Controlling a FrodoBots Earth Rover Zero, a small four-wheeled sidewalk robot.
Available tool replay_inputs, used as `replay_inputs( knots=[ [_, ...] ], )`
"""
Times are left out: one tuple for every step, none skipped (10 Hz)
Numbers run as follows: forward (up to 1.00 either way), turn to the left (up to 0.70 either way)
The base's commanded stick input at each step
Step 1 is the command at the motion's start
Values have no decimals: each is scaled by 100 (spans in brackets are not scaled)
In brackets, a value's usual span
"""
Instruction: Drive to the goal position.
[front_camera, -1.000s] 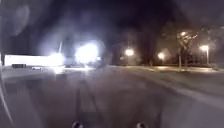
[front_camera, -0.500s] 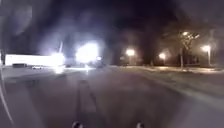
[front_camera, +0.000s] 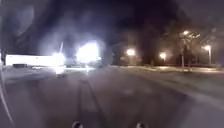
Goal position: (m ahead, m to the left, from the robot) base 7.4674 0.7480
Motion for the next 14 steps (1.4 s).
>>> replay_inputs(
  knots=[
    [50,0],
    [50,0],
    [50,-10],
    [50,-20],
    [50,-30],
    [50,-40],
    [50,-49],
    [50,-46],
    [50,-41],
    [50,-36],
    [50,-32],
    [50,-27],
    [50,-22],
    [50,-18]
  ],
)
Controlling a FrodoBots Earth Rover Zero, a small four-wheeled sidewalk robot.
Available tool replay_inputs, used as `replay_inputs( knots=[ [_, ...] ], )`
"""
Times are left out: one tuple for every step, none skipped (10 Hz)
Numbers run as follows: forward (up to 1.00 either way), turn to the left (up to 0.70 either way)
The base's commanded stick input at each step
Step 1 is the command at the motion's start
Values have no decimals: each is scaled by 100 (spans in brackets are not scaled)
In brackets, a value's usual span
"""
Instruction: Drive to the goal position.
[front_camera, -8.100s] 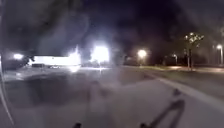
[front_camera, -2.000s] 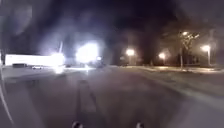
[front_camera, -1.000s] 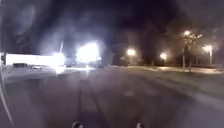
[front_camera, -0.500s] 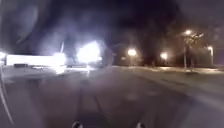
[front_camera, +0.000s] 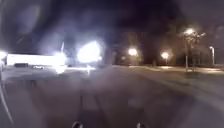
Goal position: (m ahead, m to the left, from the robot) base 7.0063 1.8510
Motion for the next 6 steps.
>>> replay_inputs(
  knots=[
    [50,-13],
    [50,-8],
    [50,-4],
    [50,0],
    [50,0],
    [50,0]
  ],
)
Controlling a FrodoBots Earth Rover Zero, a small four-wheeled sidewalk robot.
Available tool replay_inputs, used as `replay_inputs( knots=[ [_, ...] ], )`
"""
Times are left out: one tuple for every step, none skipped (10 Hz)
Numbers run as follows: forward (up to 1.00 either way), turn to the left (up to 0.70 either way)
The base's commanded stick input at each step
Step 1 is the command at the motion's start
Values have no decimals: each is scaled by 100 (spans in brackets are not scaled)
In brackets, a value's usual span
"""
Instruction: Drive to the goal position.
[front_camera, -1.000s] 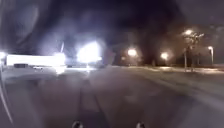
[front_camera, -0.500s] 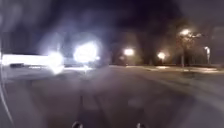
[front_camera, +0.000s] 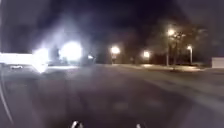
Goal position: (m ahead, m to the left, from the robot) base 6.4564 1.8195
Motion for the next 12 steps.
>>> replay_inputs(
  knots=[
    [50,0],
    [50,0],
    [50,-4],
    [50,-12],
    [50,-19],
    [50,-26],
    [50,-33],
    [50,-39],
    [50,-44],
    [50,-49],
    [50,-3],
    [50,0]
  ],
)
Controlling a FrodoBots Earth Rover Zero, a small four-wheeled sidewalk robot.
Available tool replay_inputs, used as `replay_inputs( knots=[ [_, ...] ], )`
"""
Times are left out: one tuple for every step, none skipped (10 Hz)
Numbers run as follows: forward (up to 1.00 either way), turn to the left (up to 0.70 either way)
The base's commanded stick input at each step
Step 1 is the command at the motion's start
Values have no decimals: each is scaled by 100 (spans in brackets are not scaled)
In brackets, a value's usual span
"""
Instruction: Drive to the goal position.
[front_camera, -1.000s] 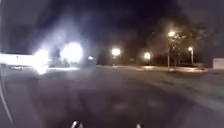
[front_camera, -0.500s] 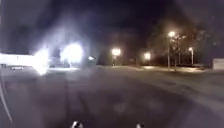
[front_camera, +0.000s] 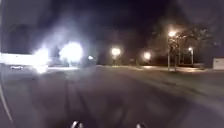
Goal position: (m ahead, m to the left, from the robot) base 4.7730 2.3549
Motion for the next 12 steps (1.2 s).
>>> replay_inputs(
  knots=[
    [50,0],
    [50,0],
    [50,0],
    [50,0],
    [50,0],
    [50,0],
    [50,0],
    [50,0],
    [50,0],
    [50,0],
    [50,0],
    [50,0]
  ],
)
